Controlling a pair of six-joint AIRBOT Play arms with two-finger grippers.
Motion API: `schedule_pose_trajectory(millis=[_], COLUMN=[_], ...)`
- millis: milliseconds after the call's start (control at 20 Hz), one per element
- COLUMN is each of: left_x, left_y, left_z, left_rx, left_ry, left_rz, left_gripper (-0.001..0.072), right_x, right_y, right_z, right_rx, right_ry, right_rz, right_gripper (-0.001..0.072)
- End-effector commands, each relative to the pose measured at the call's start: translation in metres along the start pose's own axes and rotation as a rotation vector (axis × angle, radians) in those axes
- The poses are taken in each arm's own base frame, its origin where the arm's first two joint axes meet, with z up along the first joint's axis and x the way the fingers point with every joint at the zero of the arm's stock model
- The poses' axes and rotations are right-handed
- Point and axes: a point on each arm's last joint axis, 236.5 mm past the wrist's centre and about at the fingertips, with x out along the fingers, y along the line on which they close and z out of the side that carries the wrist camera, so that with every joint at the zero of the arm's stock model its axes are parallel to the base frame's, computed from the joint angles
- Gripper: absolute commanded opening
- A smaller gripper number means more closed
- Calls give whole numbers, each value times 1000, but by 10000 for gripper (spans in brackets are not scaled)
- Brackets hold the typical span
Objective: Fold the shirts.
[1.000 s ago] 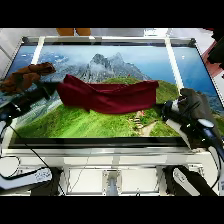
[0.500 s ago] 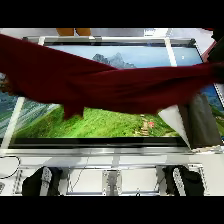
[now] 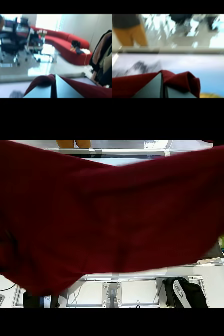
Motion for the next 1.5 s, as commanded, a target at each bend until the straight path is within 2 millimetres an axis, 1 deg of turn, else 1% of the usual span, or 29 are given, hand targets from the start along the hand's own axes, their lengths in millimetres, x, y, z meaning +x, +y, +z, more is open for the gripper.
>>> schedule_pose_trajectory(millis=[0,50,150,250,300,350,400,450,500,550,600,650,700,750,800,850,900,950,1000,1050,1150,1200,1250,1350,1450], left_x=[30,40,60,84,98,112,126,136,147,161,174,187,198,205,207,205,197,185,166,145,108,94,84,66,53], left_y=[94,123,163,199,215,231,249,261,268,273,277,280,280,273,258,242,225,212,203,198,202,206,207,203,202], left_z=[-101,-151,-247,-326,-356,-378,-397,-410,-418,-418,-410,-394,-374,-359,-350,-348,-351,-359,-372,-387,-412,-425,-439,-465,-486], left_rx=[-245,-325,-385,-376,-376,-411,-449,-482,-498,-501,-492,-478,-458,-448,-445,-452,-457,-451,-438,-442,-436,-443,-458,-504,-532], left_ry=[259,364,548,666,695,691,686,695,711,719,708,674,639,633,659,705,762,838,943,1051,1209,1258,1287,1331,1352], left_rz=[108,137,196,278,315,358,403,421,414,394,376,364,346,312,256,199,143,101,77,79,131,165,185,201,227], left_gripper=[10,10,10,10,10,10,10,10,10,10,10,10,10,10,10,10,10,10,10,10,10,10,10,10,10], right_x=[105,129,175,218,239,257,275,288,299,306,311,313,313,311,306,300,292,284,276,269,258,256,255,255,253], right_y=[-13,-14,-8,-9,-13,-18,-25,-32,-38,-44,-49,-52,-56,-58,-56,-54,-49,-44,-40,-39,-38,-38,-39,-41,-45], right_z=[-93,-123,-186,-239,-262,-280,-295,-307,-317,-325,-328,-328,-327,-328,-333,-340,-346,-353,-359,-364,-373,-374,-375,-376,-380], right_rx=[171,186,197,189,180,184,207,238,256,261,260,249,233,231,230,227,216,195,191,182,161,157,156,148,134], right_ry=[331,410,546,620,641,645,637,631,624,620,609,601,597,608,636,676,719,767,809,843,900,912,914,919,933], right_rz=[155,179,221,204,182,162,141,125,107,90,76,64,55,55,65,78,101,128,146,155,165,167,166,157,143], right_gripper=[31,31,31,31,30,30,30,30,30,30,30,30,30,30,30,31,30,31,31,31,31,31,31,31,31])
